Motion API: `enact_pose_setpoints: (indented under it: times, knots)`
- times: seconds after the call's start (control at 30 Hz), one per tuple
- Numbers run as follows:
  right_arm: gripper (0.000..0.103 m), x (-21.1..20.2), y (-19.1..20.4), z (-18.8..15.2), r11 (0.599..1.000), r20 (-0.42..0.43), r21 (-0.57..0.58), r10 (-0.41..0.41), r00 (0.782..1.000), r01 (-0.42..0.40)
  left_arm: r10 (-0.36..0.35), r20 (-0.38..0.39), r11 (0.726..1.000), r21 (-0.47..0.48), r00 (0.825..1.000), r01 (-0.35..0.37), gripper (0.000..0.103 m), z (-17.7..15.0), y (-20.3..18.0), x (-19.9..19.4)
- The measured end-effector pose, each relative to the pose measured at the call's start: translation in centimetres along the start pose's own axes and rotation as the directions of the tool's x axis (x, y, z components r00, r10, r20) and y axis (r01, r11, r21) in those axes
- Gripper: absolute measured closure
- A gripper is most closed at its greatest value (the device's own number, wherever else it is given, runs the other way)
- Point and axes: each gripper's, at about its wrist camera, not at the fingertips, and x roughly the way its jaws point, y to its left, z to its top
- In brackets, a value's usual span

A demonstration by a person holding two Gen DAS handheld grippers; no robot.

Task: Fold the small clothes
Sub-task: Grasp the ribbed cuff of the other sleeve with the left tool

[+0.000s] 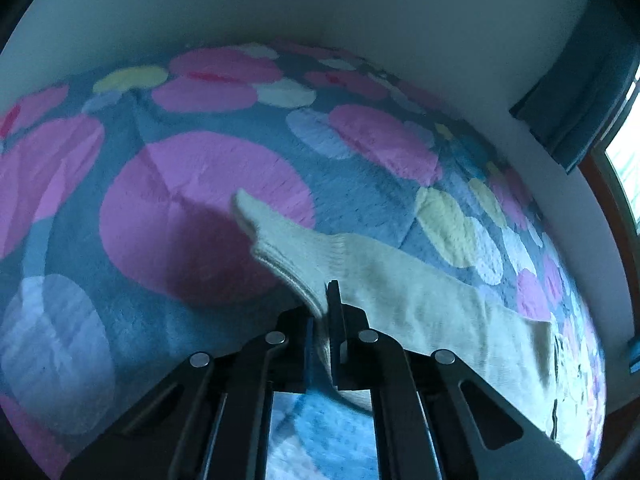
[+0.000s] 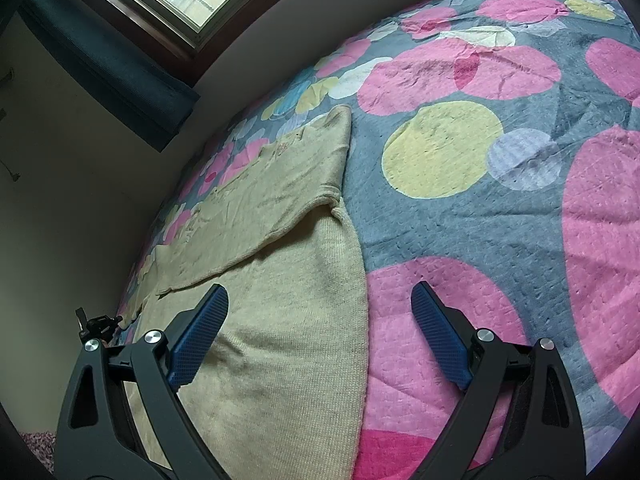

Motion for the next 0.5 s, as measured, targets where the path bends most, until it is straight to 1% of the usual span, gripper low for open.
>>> enact_pose_setpoints:
  times: [0.07,0.17,0.33,0.5]
  knots:
    - [0.010,0.0,0.0,0.0,1.000,0.000,0.000,0.001,1.000,-0.001,0.006,0.019,0.999,0.035,1.000,-0.006,0.098,0.1,-1.4,-0.7]
    - [0.010,0.0,0.0,0.0,1.000,0.000,-0.001,0.000,1.000,0.000,-0.009,0.046,0.996,0.088,0.999,0.004,0.098,0.3,-4.0,-2.1]
    - [0.010,0.0,-0.1,0.1,1.000,0.000,0.001,0.003,1.000,-0.003,-0.057,0.077,0.983,0.181,0.995,0.042,0.097,0.2,-9.1,-4.1]
    - [0.010,0.0,-0.1,0.1,1.000,0.001,0.001,0.004,1.000,-0.004,-0.120,0.081,0.959,0.268,0.989,0.094,0.098,-1.1,-14.9,-5.4]
